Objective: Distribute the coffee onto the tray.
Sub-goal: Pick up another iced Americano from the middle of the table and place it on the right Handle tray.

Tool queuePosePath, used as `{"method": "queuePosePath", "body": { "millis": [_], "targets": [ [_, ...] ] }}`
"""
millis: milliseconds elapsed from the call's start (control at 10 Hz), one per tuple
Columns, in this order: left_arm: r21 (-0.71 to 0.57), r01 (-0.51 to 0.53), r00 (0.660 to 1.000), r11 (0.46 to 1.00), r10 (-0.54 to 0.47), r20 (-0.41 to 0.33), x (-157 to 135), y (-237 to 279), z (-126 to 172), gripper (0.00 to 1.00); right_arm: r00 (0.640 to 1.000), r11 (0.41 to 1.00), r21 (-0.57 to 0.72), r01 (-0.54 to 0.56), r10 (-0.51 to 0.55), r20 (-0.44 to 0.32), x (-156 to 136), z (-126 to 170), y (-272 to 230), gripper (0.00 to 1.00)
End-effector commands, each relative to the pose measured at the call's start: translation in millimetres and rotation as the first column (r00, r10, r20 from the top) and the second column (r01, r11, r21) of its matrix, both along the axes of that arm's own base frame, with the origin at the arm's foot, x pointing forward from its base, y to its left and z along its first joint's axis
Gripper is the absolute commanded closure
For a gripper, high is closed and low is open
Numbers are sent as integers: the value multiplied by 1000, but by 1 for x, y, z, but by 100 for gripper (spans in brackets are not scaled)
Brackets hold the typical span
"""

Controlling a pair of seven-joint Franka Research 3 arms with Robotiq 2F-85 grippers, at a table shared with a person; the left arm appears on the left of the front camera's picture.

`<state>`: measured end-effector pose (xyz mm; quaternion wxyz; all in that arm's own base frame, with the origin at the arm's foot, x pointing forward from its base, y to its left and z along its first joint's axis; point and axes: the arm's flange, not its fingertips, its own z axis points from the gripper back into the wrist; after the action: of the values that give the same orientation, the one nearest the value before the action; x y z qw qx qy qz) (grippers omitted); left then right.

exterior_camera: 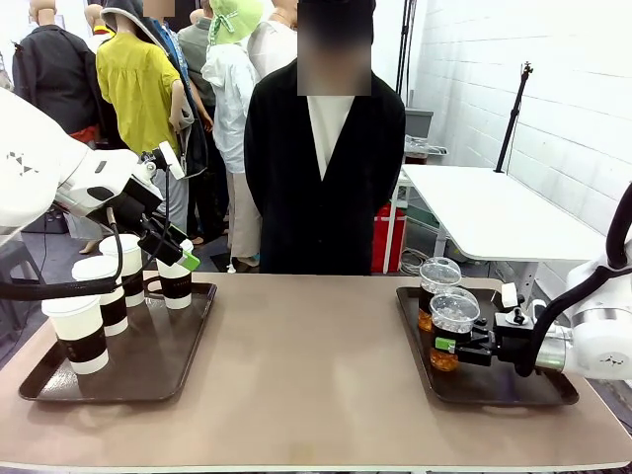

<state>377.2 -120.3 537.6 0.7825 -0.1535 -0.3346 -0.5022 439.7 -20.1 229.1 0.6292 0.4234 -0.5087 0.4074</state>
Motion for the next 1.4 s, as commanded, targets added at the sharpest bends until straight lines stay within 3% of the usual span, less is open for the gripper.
{"method": "queuePosePath", "body": {
  "millis": [0,300,400,500,1300],
  "targets": [
    [0,9,1000,1000,-9,-2,1,2,-1,0,1000,999,45,18,-18,14,7,-3,1,34],
    [0,9,1000,1000,-9,-2,1,2,-1,0,1000,999,48,21,-20,-13,8,-4,3,34],
    [0,9,1000,1000,-9,-2,1,2,-1,0,1000,999,51,17,-16,-26,8,-3,4,14],
    [0,9,1000,1000,-9,-2,1,2,-1,0,999,999,47,23,-21,-38,7,-2,4,0],
    [0,9,1000,1000,-9,-2,1,2,-1,0,992,996,29,80,-77,-97,-25,-1,-19,0]
  ]
}}
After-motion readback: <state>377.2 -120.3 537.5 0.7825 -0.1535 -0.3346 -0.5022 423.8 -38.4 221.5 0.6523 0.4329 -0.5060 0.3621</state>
